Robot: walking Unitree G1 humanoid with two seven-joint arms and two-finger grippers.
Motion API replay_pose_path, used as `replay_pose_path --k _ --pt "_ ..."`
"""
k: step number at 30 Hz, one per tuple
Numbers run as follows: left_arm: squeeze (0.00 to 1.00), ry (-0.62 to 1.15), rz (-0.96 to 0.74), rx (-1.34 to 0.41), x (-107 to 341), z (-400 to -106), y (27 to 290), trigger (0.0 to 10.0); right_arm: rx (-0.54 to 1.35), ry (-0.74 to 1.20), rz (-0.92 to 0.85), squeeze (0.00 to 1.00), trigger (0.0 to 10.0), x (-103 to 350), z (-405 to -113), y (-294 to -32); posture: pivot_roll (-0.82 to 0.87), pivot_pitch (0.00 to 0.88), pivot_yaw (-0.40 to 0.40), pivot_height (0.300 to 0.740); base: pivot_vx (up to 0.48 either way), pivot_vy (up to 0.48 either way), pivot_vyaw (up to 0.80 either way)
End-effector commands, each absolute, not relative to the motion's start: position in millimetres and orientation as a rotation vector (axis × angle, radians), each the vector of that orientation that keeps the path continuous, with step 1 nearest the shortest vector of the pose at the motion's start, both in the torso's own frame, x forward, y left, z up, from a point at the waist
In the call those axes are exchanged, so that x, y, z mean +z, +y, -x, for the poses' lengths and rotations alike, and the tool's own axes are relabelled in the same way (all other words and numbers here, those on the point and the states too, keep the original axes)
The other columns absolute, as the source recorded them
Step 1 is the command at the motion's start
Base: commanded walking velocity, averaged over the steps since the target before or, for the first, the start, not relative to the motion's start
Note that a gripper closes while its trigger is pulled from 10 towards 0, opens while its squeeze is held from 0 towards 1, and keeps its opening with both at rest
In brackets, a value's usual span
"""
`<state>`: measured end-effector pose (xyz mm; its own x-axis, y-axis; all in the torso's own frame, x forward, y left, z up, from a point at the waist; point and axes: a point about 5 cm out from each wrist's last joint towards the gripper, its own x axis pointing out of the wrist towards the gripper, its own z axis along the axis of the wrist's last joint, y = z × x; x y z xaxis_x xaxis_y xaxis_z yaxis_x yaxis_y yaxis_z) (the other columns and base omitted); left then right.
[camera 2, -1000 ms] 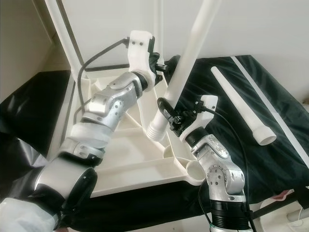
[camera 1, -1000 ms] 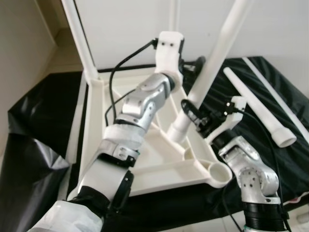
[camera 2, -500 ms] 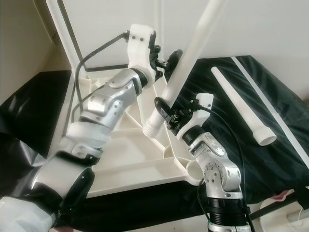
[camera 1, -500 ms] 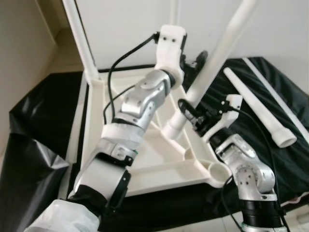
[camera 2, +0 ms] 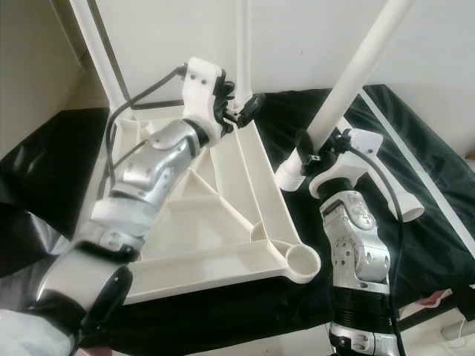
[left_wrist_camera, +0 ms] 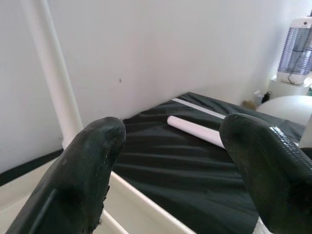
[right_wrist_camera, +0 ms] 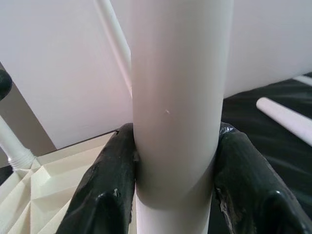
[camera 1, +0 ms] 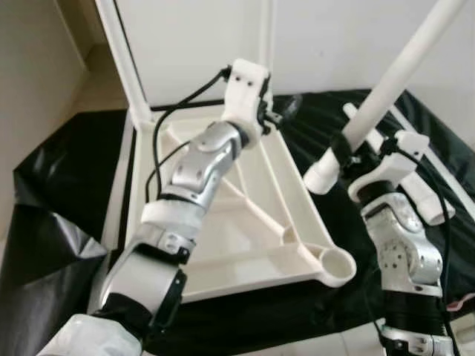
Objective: Building children table
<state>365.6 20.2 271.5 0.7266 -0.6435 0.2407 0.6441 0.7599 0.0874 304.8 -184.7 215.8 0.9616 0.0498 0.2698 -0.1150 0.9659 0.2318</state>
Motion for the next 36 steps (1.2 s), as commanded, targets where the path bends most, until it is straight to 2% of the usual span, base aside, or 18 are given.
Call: replay_pose_path --k 1,10,16,29,32,36 --pt "0.00 -0.253 -0.034 -0.764 261 -360 18 10.0 0.080 -0.289 -0.209 0.00 10.0 221 -305 -182 -0.06 0.015 0.010 0.740 0.000 0.000 0.00" --pt "0.00 -0.248 -0.134 -0.908 232 -339 19 10.0 0.054 -0.275 -0.104 0.00 10.0 216 -306 -180 -0.06 0.018 0.006 0.740 0.000 0.000 0.00" --pt "0.00 -0.231 -0.158 -0.831 237 -351 21 10.0 0.089 -0.279 -0.051 0.00 10.0 218 -308 -172 -0.06 0.012 0.001 0.740 0.000 0.000 0.00" --pt "0.00 -0.228 -0.189 -0.809 239 -354 21 10.0 0.101 -0.281 0.006 0.00 10.0 216 -306 -167 -0.07 0.015 0.004 0.740 0.000 0.000 0.00" --pt "0.00 -0.228 -0.189 -0.809 239 -354 21 10.0 0.101 -0.281 0.006 0.00 10.0 216 -306 -167 -0.07 0.015 0.004 0.740 0.000 0.000 0.00" --pt "0.00 -0.237 -0.190 -0.796 242 -356 20 10.0 0.016 -0.268 0.035 0.00 10.0 211 -307 -180 -0.07 0.015 0.002 0.740 0.000 0.000 0.00"
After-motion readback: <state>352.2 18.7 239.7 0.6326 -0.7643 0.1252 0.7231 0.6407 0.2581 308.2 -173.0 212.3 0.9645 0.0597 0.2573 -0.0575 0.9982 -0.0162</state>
